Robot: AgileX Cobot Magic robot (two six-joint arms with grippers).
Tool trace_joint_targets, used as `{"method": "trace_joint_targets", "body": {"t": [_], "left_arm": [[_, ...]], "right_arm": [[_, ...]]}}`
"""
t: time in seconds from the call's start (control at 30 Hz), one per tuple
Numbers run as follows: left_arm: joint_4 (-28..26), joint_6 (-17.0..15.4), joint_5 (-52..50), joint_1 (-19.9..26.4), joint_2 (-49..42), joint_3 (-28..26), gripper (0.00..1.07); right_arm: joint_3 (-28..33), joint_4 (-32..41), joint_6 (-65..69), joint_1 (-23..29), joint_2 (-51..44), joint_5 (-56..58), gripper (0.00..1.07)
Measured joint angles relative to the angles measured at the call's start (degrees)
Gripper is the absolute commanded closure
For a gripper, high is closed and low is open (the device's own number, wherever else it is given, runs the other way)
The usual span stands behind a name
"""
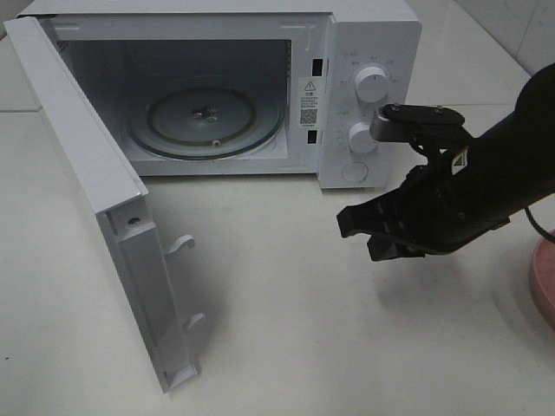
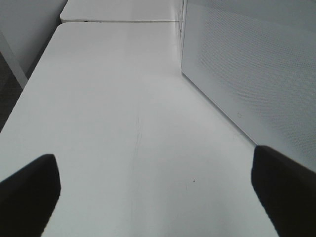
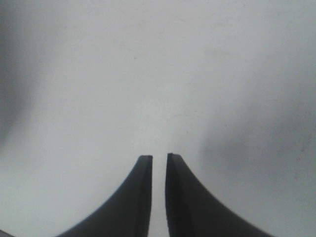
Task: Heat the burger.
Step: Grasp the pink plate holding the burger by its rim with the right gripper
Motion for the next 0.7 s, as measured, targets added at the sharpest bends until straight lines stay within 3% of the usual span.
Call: {"method": "trace_joint_targets", "body": {"t": [0.17, 0.27, 0.3, 0.33, 0.4, 0.43, 0.47, 0.5, 0.53, 0.57, 0.7], "left_arm": [[0.0, 0.0, 0.0, 0.0, 0.0, 0.0, 0.06], [0.0, 0.0, 0.0, 0.0, 0.0, 0.0, 0.06], [0.0, 0.0, 0.0, 0.0, 0.0, 0.0, 0.06], [0.0, 0.0, 0.0, 0.0, 0.0, 0.0, 0.06], [0.0, 0.0, 0.0, 0.0, 0.0, 0.0, 0.06], [0.0, 0.0, 0.0, 0.0, 0.0, 0.0, 0.06], [0.0, 0.0, 0.0, 0.0, 0.0, 0.0, 0.06], [0.0, 0.0, 0.0, 0.0, 0.0, 0.0, 0.06], [0.0, 0.0, 0.0, 0.0, 0.0, 0.0, 0.06], [0.0, 0.0, 0.0, 0.0, 0.0, 0.0, 0.06], [0.0, 0.0, 0.0, 0.0, 0.0, 0.0, 0.06]], "right_arm": [[0.0, -2.8, -0.4, 0.0, -2.3, 5.4, 0.89], [0.0, -5.3, -0.5, 0.0, -4.2, 8.7, 0.81], [0.0, -6.8, -0.6, 0.0, -5.4, 10.9, 0.71], [0.0, -6.8, -0.6, 0.0, -5.4, 10.9, 0.71], [0.0, -7.8, -0.7, -0.7, -7.0, 13.5, 0.49], [0.0, -7.8, -0.7, -0.7, -7.0, 13.5, 0.49], [0.0, -8.7, -0.7, -1.8, -8.3, 14.8, 0.31], [0.0, -9.2, -0.7, -2.5, -8.9, 15.1, 0.23], [0.0, -9.2, -0.7, -2.5, -8.9, 15.1, 0.23], [0.0, -10.1, -0.7, -4.0, -10.0, 15.9, 0.11], [0.0, -12.0, -0.7, -6.1, -11.1, 17.6, 0.05]]}}
